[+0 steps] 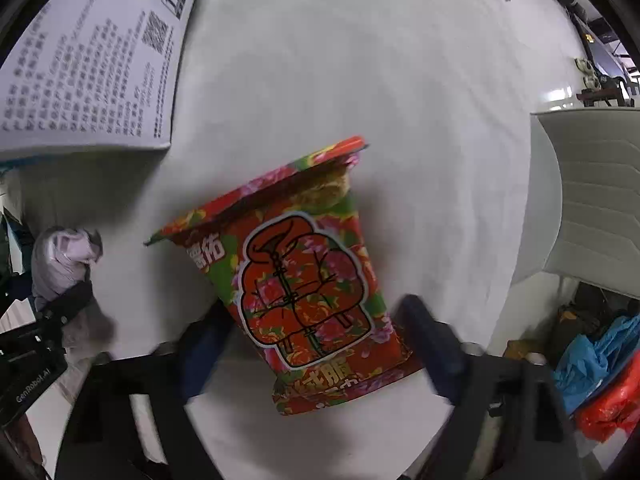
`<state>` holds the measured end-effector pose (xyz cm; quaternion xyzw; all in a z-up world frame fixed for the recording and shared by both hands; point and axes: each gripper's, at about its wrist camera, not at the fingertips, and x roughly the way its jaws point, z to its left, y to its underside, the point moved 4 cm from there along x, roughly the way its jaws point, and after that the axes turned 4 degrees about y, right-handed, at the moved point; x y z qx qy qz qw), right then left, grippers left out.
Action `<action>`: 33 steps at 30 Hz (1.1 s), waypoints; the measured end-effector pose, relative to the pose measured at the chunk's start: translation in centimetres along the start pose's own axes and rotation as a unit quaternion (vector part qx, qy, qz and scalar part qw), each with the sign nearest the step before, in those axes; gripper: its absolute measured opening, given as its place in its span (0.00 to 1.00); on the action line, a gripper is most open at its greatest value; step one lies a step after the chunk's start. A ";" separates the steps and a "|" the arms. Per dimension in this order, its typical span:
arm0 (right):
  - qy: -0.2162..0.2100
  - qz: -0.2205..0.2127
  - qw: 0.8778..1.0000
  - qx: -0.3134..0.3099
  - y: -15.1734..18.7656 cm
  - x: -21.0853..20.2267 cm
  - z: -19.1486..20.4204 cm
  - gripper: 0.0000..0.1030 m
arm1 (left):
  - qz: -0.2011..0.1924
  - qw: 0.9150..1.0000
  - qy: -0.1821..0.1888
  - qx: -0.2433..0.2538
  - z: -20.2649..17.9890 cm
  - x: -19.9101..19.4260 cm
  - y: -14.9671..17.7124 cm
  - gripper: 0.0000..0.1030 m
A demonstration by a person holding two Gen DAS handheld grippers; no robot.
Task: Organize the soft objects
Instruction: 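Grasp the lilac towel with the left tool while the right tool grasps the red snack bag, then lower the towel and red bag into the box and open both tools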
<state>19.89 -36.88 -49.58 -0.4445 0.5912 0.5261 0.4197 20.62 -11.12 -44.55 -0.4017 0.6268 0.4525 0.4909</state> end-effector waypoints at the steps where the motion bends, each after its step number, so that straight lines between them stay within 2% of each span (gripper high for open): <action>1: 0.003 -0.003 1.000 0.000 0.0 -0.1 0.1 0.66 | -0.001 1.000 0.000 -0.001 0.0 0.0 0.0 0.43; 2: 0.007 -0.007 1.000 -0.001 0.0 -0.3 0.3 0.62 | -0.002 1.000 0.001 -0.002 -0.1 0.0 0.0 0.41; 3: 0.011 -0.010 1.000 -0.002 0.1 -0.4 0.4 0.54 | -0.003 1.000 0.002 -0.003 -0.1 -0.1 0.1 0.40; 6: 0.007 -0.013 1.000 0.002 0.7 -0.9 0.6 0.50 | -0.010 1.000 -0.001 -0.007 0.4 -0.9 0.3 0.38; 12: -0.010 -0.020 1.000 0.016 3.4 -2.2 1.1 0.48 | -0.022 0.999 0.007 -0.024 0.6 -1.8 2.1 0.37; 20: -0.058 -0.044 0.996 0.049 7.9 -5.5 0.9 0.47 | -0.051 0.998 0.029 -0.031 0.9 -4.5 5.8 0.37; 26: -0.113 -0.091 0.988 0.059 10.7 -11.2 1.0 0.47 | -0.094 0.993 0.065 -0.030 1.4 -9.9 8.2 0.37; 31: -0.134 -0.143 0.979 0.054 9.8 -18.0 1.8 0.47 | -0.138 0.985 0.091 -0.039 2.8 -16.2 7.9 0.37; 33: -0.138 -0.156 0.977 0.049 9.1 -20.0 2.6 0.47 | -0.156 0.983 0.091 -0.045 3.7 -18.7 7.2 0.37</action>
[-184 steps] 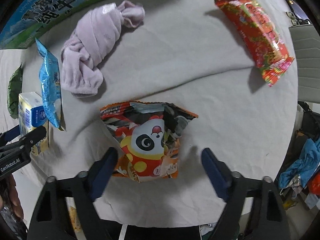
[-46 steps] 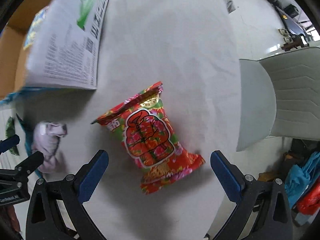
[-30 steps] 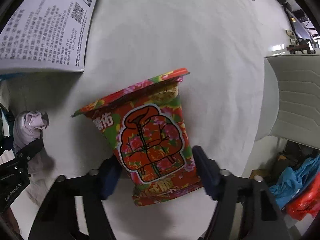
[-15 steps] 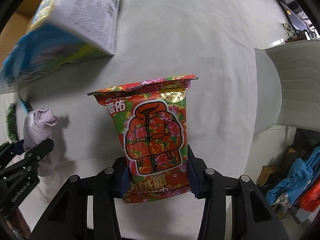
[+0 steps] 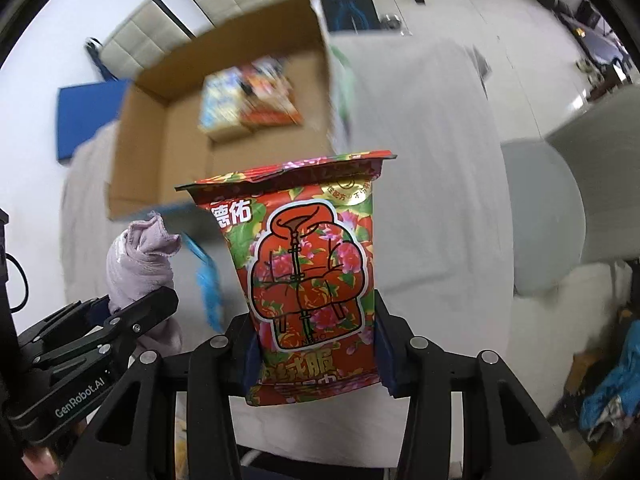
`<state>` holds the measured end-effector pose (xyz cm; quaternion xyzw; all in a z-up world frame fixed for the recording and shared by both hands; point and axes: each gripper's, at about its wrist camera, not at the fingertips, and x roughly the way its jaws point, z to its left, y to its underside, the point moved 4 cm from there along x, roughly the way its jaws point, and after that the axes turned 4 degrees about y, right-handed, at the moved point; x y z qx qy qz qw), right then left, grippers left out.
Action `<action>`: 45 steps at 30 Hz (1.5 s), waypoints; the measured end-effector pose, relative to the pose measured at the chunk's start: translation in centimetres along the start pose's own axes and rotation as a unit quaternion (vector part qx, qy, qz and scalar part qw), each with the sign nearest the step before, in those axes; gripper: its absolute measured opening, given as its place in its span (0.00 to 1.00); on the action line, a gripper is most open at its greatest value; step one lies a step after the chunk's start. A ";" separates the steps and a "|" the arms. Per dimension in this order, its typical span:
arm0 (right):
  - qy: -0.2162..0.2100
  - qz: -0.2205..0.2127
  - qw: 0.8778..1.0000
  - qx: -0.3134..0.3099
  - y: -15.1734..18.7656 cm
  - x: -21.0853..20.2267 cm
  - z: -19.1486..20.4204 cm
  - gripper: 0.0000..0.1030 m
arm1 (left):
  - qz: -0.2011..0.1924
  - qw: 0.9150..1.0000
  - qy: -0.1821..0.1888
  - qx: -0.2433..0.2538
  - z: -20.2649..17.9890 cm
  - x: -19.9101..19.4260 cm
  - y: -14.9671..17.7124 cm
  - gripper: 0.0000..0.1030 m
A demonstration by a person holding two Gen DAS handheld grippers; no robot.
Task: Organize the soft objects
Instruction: 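Lower the towel and red bag into the box and open both tools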
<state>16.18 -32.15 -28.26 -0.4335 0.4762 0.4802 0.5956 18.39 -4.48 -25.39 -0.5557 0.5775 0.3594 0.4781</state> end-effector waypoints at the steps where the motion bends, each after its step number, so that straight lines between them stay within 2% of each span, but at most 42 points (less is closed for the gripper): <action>1: -0.003 -0.006 1.000 -0.001 -1.2 -0.3 1.0 0.47 | -0.007 1.000 0.000 -0.003 0.2 -0.7 -0.9 0.37; 6: 0.002 -0.016 1.000 -0.003 -6.4 -0.2 5.9 0.47 | -0.035 0.999 -0.017 -0.026 1.2 -2.3 -5.3 0.37; 9: 0.008 -0.012 1.000 0.002 -8.6 1.0 7.1 0.47 | -0.041 0.998 -0.028 -0.042 3.0 -2.4 -7.7 0.37; 17: 0.041 0.028 0.999 0.016 -12.8 7.4 8.1 0.47 | -0.016 0.995 -0.043 -0.086 7.8 1.3 -13.4 0.37; 27: 0.076 0.082 0.994 0.012 -14.7 15.4 8.5 0.47 | 0.032 0.991 -0.040 -0.120 10.9 7.7 -18.7 0.37; 34: 0.090 0.100 0.991 0.014 -14.6 17.6 8.3 0.47 | 0.048 0.991 -0.050 -0.116 11.7 10.7 -21.7 0.38; 38: 0.095 0.117 0.989 0.002 -14.6 18.8 8.7 0.48 | 0.056 0.990 -0.053 -0.115 12.0 11.6 -22.7 0.41; 39: 0.101 0.122 0.987 0.000 -14.6 19.1 8.8 0.50 | 0.059 0.989 -0.055 -0.120 12.1 11.6 -22.7 0.41; 40: 0.102 0.121 0.987 -0.003 -14.6 19.1 9.0 0.60 | 0.061 0.989 -0.055 -0.123 12.1 11.6 -22.7 0.41; 42: 0.090 0.114 0.989 -0.007 -14.6 18.8 9.5 0.66 | 0.061 0.989 -0.052 -0.121 12.0 11.4 -22.7 0.43; 44: 0.093 0.104 0.990 -0.013 -14.6 18.4 10.1 0.71 | 0.053 0.991 -0.054 -0.114 11.7 10.8 -22.6 0.52; 45: 0.094 0.100 0.990 -0.015 -14.6 18.1 10.3 0.78 | 0.049 0.991 -0.055 -0.112 11.6 10.5 -22.6 0.54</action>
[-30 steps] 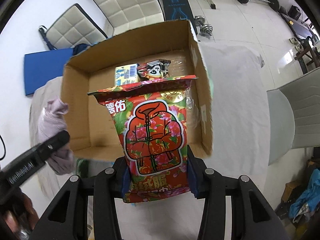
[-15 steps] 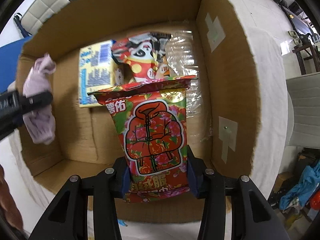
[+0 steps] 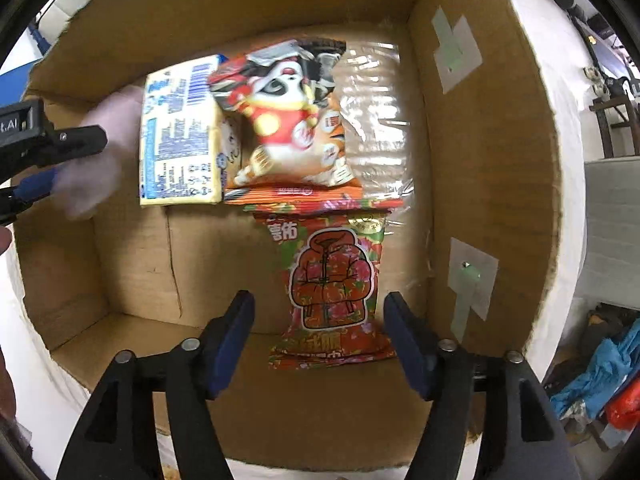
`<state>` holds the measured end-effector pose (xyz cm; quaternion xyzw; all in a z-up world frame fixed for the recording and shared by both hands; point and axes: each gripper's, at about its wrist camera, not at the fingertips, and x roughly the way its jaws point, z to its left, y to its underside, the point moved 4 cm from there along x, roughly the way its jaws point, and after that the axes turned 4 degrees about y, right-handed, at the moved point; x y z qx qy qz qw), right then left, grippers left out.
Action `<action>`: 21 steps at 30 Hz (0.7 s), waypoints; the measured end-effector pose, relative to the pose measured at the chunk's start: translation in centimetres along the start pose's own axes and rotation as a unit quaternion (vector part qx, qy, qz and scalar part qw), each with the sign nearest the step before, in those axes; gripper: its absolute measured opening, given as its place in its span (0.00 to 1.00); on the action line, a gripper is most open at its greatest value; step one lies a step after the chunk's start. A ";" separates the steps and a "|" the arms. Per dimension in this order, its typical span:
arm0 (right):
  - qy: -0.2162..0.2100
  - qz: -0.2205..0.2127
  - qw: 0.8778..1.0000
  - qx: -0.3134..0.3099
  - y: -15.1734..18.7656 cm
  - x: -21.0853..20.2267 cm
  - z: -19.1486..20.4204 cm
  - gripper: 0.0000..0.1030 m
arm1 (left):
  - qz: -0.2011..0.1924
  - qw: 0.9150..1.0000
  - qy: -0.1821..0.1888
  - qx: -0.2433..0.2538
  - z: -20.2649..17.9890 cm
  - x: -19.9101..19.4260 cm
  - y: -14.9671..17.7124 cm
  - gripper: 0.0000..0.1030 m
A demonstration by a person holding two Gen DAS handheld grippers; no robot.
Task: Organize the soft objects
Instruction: 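Lower the towel and red bag into the box and open both tools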
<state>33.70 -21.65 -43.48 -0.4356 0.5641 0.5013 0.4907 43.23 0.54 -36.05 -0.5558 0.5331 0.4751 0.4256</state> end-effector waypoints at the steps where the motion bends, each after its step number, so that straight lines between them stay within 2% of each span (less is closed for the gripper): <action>1: 0.002 -0.005 1.000 -0.001 0.1 -0.3 0.2 0.88 | -0.003 1.000 -0.001 0.001 0.0 -0.2 0.1 0.55; 3: 0.003 -0.014 1.000 0.000 0.2 -0.9 0.6 0.92 | -0.007 1.000 0.004 0.000 0.0 -0.9 0.3 0.60; 8: -0.006 -0.028 1.000 0.001 0.9 -2.5 1.0 0.93 | -0.029 1.000 0.005 0.002 0.4 -3.2 1.2 0.67; 10: -0.007 -0.038 0.999 0.000 1.3 -3.1 1.0 1.00 | -0.040 0.999 0.006 0.008 0.6 -4.4 2.1 0.76; 12: -0.006 -0.049 0.999 -0.002 1.8 -3.8 0.8 1.00 | -0.055 0.998 0.006 0.015 0.7 -5.7 3.3 0.89; 14: -0.006 -0.062 0.998 -0.005 2.2 -4.9 0.6 1.00 | -0.067 0.998 0.006 0.020 0.8 -6.7 4.3 0.94; 21: 0.001 -0.110 0.994 -0.022 4.3 -8.7 -1.2 1.00 | -0.116 0.993 0.002 0.017 1.0 -10.1 9.5 0.96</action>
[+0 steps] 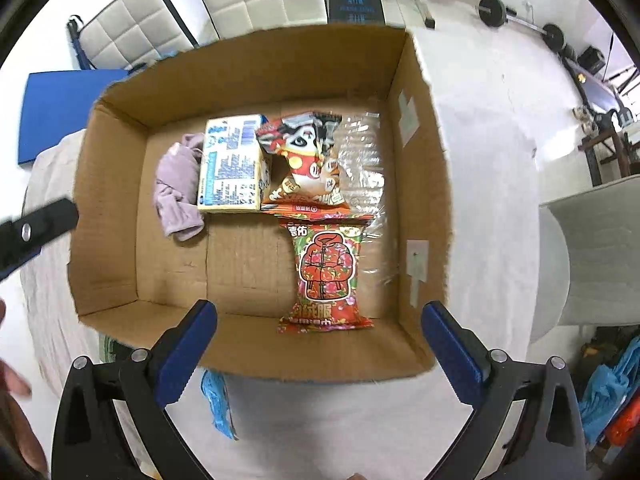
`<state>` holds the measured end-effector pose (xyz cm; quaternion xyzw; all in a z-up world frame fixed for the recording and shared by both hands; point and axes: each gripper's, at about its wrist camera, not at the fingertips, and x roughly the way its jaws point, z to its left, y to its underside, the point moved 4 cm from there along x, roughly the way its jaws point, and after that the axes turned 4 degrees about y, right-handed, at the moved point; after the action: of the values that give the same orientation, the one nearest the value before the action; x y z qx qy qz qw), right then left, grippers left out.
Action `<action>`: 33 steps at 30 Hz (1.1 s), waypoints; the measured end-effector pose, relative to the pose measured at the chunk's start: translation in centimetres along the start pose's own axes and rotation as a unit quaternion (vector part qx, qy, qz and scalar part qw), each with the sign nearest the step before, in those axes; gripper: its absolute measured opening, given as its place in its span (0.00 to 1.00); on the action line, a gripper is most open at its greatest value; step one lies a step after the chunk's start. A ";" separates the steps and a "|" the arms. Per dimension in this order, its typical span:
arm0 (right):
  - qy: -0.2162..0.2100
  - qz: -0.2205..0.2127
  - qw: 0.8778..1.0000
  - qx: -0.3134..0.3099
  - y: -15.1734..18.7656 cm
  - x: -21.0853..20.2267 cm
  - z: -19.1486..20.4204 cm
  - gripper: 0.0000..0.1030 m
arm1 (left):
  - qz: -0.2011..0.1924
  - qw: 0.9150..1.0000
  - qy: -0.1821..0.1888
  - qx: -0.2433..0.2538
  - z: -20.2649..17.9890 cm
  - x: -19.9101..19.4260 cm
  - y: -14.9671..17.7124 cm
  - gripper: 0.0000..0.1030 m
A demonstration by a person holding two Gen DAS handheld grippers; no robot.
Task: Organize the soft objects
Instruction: 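Lower the towel and red bag into the box and open both tools, then grasp the green snack bag with the left tool while the right tool grasps the blue wrapper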
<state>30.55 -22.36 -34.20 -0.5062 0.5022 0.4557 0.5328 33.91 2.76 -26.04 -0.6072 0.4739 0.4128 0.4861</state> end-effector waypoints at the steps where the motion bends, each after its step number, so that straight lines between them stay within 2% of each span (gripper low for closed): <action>1: 0.002 -0.007 1.000 -0.002 0.2 -0.7 -0.2 1.00 | -0.008 1.000 -0.001 -0.002 0.0 -0.7 0.8 0.96; 8: 0.005 -0.046 0.999 -0.008 2.4 -5.1 -1.3 1.00 | -0.056 0.998 -0.025 0.011 -1.0 -4.2 4.6 0.96; 15: -0.004 -0.067 0.998 0.013 4.8 -8.8 -1.9 1.00 | -0.086 0.995 -0.016 0.047 -2.4 -6.7 6.5 0.96; 21: -0.026 -0.067 0.997 0.024 6.4 -10.3 -1.2 1.00 | -0.094 0.994 -0.008 0.063 -2.0 -8.9 7.3 0.96; 27: -0.032 -0.030 0.999 0.001 8.4 -7.5 1.9 1.00 | -0.081 0.995 -0.030 0.048 3.2 -9.4 8.5 0.96; 33: -0.057 0.036 0.998 -0.020 10.5 -1.3 6.1 1.00 | -0.028 0.997 -0.067 0.015 10.2 -5.6 10.4 0.96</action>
<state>20.45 -15.48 -33.89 -0.4715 0.4800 0.5127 0.5334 22.12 12.97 -24.65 -0.5843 0.4291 0.4316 0.5368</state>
